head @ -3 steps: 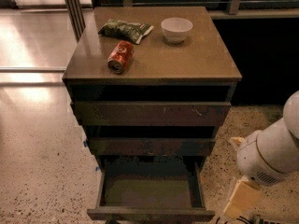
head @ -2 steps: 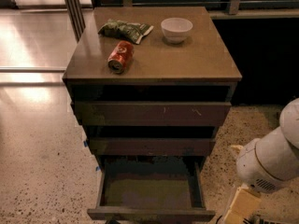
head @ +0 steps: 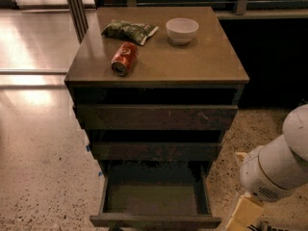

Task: Close bottom drawer

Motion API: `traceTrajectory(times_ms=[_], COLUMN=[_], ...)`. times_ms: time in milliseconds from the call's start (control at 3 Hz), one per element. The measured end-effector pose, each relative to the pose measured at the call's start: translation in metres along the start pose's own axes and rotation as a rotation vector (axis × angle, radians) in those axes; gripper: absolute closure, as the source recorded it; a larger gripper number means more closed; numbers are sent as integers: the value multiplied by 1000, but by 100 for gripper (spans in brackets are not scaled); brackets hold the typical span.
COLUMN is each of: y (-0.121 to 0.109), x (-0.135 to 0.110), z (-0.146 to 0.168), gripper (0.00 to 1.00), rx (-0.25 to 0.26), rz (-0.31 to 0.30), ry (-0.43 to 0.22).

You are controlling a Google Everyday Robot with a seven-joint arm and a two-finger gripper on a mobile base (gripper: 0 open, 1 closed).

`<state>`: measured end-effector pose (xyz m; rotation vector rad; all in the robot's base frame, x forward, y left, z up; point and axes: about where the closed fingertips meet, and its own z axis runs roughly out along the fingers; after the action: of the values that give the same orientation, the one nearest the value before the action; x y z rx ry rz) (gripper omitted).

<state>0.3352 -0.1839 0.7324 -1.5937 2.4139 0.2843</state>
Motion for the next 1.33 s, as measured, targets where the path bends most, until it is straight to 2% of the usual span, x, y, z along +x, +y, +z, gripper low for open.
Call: traceTrajectory(times_ms=[333, 667, 1000, 1333], y=[29, 40, 31, 31], x=[-9, -18, -20, -20], z=[79, 142, 211, 210], gripper=[0, 0, 0, 0], rx=[-74, -102, -137, -136], rz=[50, 71, 126, 125], ry=[-51, -96, -184, -183])
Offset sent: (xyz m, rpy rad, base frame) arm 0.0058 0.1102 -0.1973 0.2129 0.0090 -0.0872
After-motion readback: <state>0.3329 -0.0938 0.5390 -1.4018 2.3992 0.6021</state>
